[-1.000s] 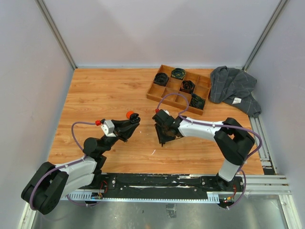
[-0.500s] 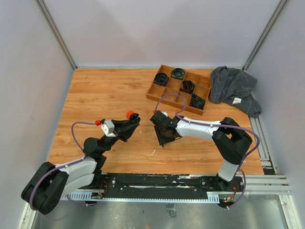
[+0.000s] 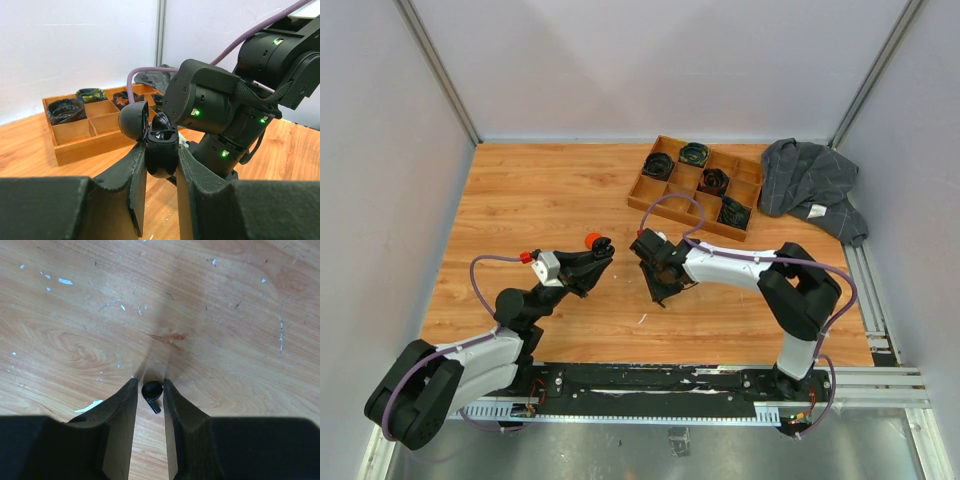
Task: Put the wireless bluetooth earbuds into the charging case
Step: Pick up the earbud from the center of the board.
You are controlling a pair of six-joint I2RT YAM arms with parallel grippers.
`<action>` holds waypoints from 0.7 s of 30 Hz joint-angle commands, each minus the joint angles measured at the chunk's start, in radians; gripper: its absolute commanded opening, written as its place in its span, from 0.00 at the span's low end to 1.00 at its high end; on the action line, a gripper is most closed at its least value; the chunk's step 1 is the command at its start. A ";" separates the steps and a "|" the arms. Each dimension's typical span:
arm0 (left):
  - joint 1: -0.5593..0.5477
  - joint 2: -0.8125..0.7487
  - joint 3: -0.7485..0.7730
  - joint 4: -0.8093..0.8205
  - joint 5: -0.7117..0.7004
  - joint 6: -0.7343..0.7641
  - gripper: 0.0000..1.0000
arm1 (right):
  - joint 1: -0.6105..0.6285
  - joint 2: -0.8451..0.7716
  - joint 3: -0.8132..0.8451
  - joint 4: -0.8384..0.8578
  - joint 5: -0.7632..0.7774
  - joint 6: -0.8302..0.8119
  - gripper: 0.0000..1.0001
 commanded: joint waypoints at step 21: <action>-0.006 0.014 -0.063 0.070 0.051 0.030 0.10 | 0.030 -0.293 0.003 0.016 0.043 -0.131 0.15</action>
